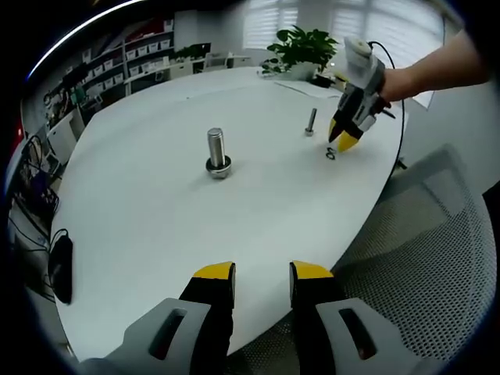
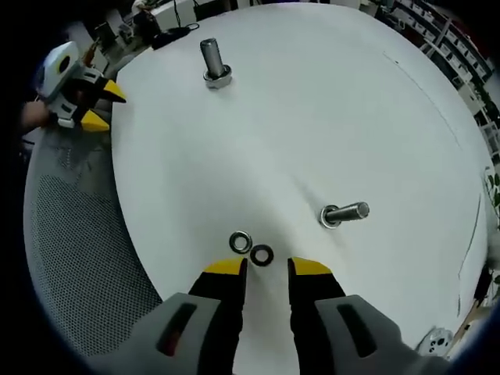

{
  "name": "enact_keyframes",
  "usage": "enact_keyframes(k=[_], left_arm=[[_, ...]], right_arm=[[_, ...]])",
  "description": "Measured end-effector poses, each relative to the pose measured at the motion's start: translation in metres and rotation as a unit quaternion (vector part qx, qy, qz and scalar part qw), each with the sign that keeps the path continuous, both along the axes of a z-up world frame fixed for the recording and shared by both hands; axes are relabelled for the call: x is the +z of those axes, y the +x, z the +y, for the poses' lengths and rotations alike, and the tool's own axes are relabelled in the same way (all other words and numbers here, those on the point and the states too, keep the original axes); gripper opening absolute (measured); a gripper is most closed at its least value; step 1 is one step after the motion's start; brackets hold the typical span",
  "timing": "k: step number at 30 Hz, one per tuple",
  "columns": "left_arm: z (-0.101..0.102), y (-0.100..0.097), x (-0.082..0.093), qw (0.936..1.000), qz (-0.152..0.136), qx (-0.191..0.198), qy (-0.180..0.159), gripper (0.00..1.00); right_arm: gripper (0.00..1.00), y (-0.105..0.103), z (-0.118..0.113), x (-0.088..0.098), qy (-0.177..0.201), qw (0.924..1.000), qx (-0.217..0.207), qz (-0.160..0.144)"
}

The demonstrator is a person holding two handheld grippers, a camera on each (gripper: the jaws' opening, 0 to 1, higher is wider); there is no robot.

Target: Place the washer onto the threaded stud by aligning its center hole with the stud, sliding it down to the base, and recovering from edge contact or off-axis alignment until the washer reaches the visible bottom stop.

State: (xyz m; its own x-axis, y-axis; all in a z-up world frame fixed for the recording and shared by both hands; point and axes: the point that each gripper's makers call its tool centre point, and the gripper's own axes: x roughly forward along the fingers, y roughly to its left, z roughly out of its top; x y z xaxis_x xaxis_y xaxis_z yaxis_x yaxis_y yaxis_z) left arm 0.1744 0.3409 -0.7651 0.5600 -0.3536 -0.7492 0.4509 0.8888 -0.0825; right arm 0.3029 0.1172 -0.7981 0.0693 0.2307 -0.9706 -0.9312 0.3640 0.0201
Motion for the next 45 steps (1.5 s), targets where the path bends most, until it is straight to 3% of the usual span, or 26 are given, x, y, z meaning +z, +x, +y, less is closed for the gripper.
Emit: enact_keyframes(k=[15,26,37,45], left_arm=[[0.0003,0.0,-0.0006,1.0,0.002,0.0,-0.001,0.26],[0.0002,0.0002,0.0003,1.0,0.0,0.0,-0.002,0.26],[0.0011,0.0005,-0.0001,1.0,0.001,0.003,-0.002,0.26],[0.0011,0.0005,-0.001,1.0,0.002,0.003,-0.001,0.26]], right_arm=[[0.18,0.0064,-0.0022,-0.0052,-0.018,0.9998,0.008,-0.001],[0.2,0.006,0.0023,-0.005,-0.022,0.9993,0.028,-0.009],[0.15,0.0089,0.0044,-0.007,-0.062,0.9971,0.044,-0.005],[0.15,0.0083,0.0029,-0.0052,-0.053,0.9985,0.012,-0.006]])
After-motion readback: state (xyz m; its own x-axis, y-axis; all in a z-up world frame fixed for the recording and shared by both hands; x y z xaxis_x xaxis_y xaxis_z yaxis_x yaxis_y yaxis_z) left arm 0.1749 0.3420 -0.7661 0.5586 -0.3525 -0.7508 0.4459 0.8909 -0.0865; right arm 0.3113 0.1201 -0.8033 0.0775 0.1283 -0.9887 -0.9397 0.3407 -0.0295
